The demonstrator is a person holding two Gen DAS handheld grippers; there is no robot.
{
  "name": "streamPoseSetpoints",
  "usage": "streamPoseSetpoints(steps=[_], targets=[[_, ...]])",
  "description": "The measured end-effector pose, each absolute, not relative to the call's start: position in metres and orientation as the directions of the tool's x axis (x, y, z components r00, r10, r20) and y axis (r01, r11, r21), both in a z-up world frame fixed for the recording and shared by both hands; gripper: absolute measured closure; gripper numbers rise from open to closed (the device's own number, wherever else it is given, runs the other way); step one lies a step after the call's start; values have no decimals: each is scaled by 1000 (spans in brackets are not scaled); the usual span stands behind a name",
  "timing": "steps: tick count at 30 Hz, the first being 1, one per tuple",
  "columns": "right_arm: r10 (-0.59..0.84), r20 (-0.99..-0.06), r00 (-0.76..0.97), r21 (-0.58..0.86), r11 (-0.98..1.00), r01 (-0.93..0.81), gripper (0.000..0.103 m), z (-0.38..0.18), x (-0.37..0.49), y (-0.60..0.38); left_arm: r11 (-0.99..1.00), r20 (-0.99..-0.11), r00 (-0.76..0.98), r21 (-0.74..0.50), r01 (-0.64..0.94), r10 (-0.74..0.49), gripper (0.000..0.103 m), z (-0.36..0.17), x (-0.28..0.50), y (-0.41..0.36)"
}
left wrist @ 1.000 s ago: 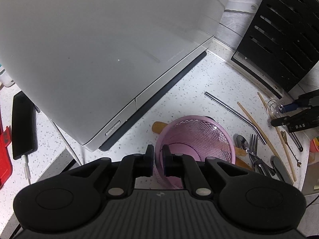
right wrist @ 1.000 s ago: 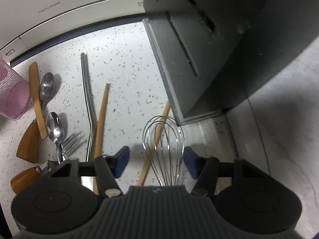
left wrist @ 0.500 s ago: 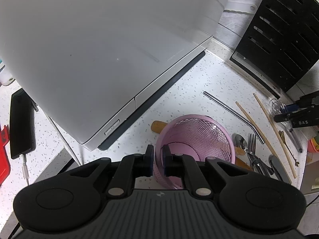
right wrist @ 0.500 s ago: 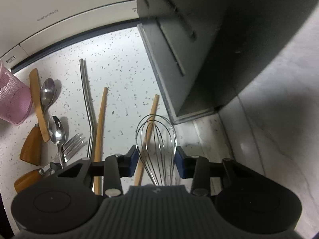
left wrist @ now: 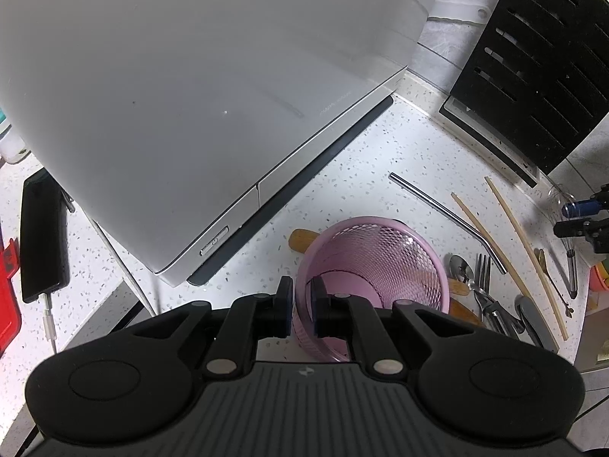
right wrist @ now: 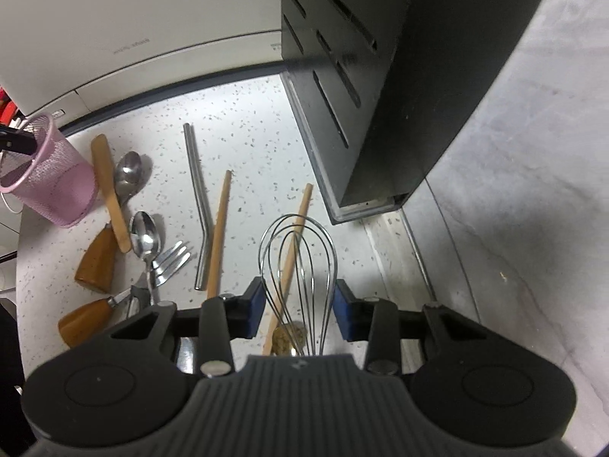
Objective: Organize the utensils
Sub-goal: 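Lift the whisk with the right gripper and carry it over the pink cup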
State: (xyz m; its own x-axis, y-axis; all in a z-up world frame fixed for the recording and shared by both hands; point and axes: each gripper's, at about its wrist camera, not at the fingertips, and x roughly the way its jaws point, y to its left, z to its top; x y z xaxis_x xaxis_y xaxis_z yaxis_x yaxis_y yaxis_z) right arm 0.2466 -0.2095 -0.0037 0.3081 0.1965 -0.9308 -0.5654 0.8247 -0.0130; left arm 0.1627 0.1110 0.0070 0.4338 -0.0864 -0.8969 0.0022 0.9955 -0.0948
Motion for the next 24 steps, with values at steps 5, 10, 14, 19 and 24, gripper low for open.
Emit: streamPoseSetpoints(steps=[5,10,14,19,24], targets=[[208,-924,322,-15,818,-575,67,11,236,-210,995,-896,435,-98,1,-89,93,7,162,111],[246,-904,351,-13,803,-596,68,40,223,-206,995,-896,435,-98,4,-90,92,7,162,111],[268,-886,378,-26,786,-617,68,64,215,-197,994,-895,436,-105,6,-97,92,8,161,111],[281,-868,409,-53,767,-639,69,91,208,-186,994,-895,436,-106,7,-98,92,9,160,111],[305,-848,435,-67,751,-657,69,113,203,-174,994,-894,437,-111,8,-103,92,9,159,112]])
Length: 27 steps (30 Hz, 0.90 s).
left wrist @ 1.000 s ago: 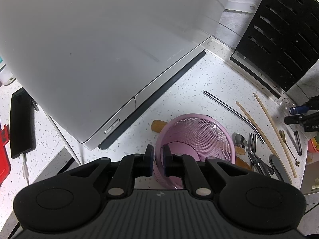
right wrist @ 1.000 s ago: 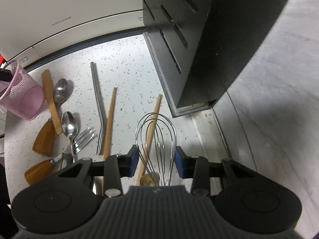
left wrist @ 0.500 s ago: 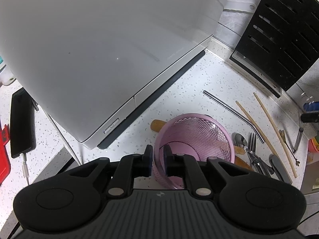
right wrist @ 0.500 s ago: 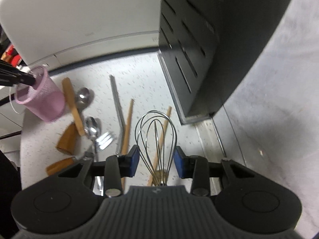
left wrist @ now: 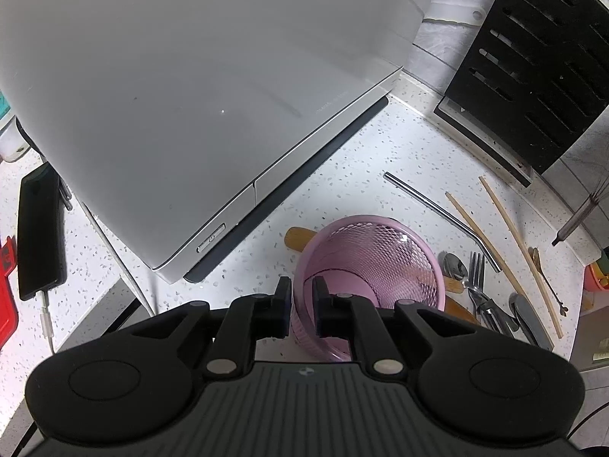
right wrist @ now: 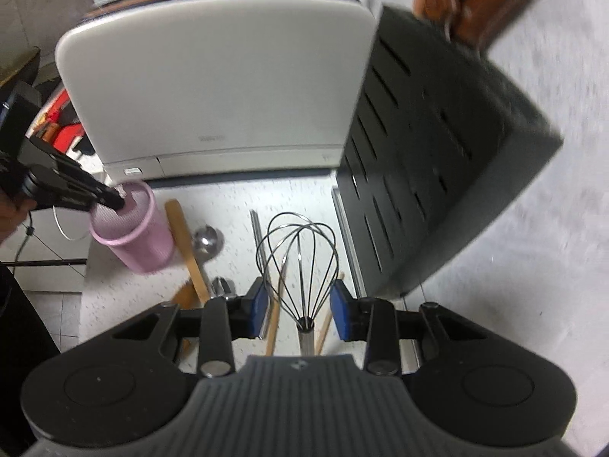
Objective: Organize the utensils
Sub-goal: 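Lift the whisk with the right gripper and carry it over the pink cup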
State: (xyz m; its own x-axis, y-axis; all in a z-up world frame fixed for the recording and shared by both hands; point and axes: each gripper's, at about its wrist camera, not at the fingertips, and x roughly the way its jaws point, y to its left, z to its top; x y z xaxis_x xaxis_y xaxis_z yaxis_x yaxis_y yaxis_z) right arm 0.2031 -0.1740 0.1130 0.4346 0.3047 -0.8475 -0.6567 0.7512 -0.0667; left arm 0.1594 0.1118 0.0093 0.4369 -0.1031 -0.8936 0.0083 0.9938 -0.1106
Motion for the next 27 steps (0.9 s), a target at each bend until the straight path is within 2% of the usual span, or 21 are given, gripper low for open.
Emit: streamPoseSetpoints(steps=[12,20,27], targets=[[435,-777,456,-66,664,-745,69,167,190,-113,992,-894,434,-127,-3,-113,92,11,159,113],[539,-741,401,-14,584,-812,69,174,181,-60,987,-893,427,-163,-10,-143,92,11,159,116],[572,-738,358,10,540,-842,69,170,179,-30,986,-891,430,-168,-11,-147,93,12,159,116]])
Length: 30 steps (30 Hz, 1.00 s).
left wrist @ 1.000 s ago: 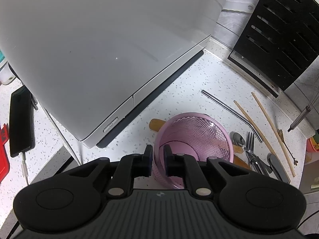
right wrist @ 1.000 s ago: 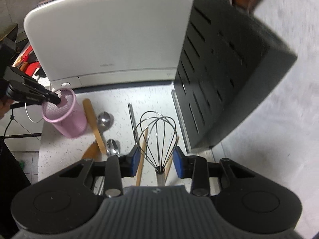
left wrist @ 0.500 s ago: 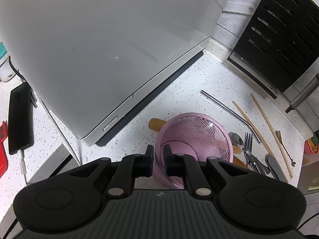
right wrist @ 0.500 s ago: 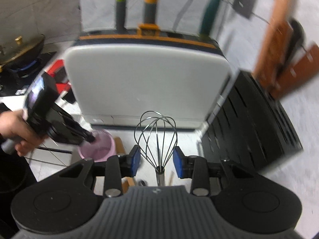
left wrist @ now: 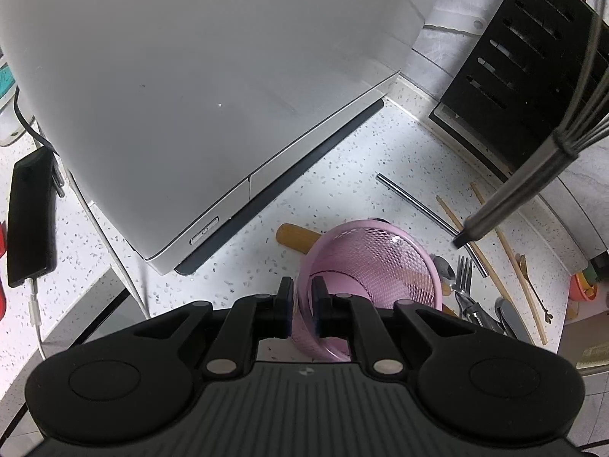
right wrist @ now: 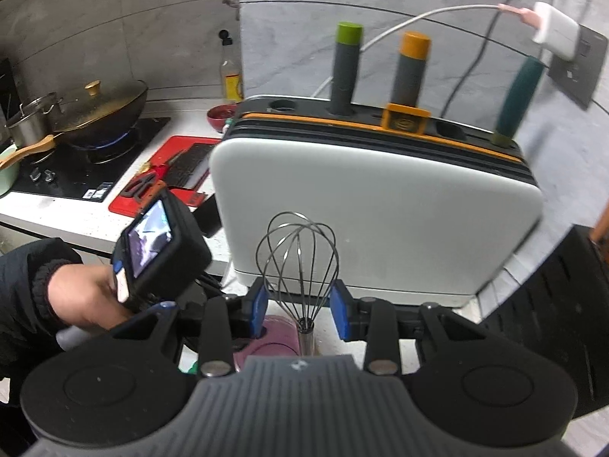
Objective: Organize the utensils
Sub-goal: 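Lift the whisk with the right gripper and carry it over the pink cup, then lower the whisk handle-first into the pink cup and open the right gripper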
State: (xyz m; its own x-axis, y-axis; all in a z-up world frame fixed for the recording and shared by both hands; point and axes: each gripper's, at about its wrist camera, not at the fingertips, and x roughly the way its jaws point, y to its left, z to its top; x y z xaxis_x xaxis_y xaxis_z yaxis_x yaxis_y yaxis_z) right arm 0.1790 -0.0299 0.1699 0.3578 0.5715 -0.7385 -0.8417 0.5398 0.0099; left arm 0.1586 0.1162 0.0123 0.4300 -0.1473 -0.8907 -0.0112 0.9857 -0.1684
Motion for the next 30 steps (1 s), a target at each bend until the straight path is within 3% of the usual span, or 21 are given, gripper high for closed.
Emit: streamPoseSetpoints(steps=[30], targets=[[554,-788,267,73,514,-854,69,115,190,4,980,-874,451,-199,4,-180,94,22,147,123]])
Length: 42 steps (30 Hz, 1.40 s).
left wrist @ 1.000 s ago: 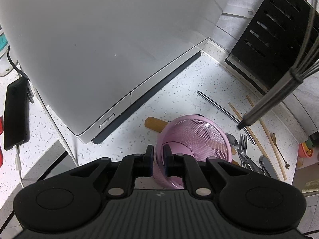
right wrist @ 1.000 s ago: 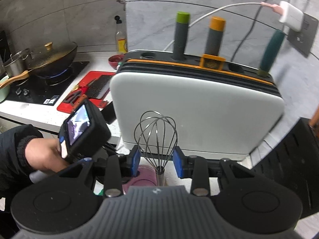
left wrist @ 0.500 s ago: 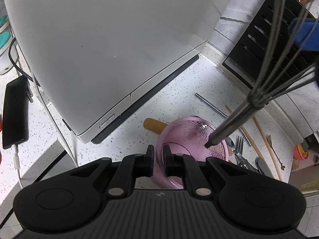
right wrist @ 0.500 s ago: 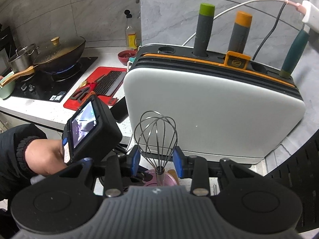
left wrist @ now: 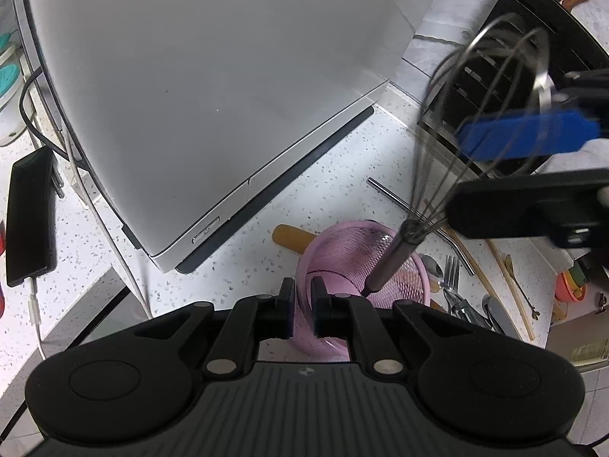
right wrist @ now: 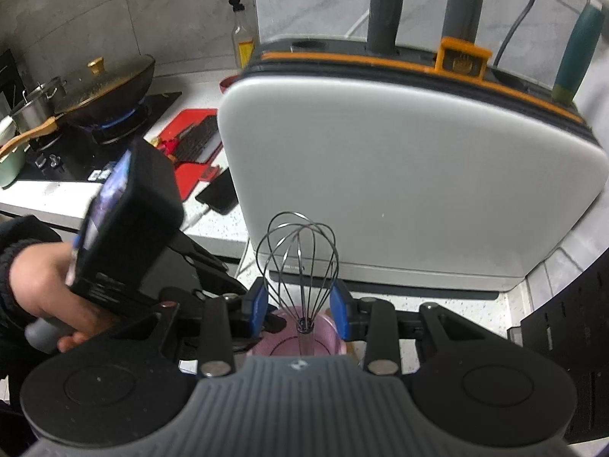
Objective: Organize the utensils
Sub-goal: 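Lower the whisk handle-first into the pink cup and open the right gripper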
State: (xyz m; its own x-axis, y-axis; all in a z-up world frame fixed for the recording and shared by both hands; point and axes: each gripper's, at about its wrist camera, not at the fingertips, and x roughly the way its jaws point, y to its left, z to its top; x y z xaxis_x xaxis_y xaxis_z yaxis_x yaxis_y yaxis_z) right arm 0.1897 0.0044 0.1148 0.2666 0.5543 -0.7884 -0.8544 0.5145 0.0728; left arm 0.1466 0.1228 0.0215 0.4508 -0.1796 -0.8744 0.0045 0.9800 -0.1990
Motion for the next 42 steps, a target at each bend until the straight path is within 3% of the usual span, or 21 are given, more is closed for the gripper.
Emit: streamPoseSetpoints(steps=[33,42], targets=[[478,-840,257,53,544,-838,69,58,208,37,982,-877,446,-187,22,-177,93,19,139,121],[587,-779,218,197,560,-804,69,75,217,28,981,-876,446,-191,25,-181,93,19,135,120]])
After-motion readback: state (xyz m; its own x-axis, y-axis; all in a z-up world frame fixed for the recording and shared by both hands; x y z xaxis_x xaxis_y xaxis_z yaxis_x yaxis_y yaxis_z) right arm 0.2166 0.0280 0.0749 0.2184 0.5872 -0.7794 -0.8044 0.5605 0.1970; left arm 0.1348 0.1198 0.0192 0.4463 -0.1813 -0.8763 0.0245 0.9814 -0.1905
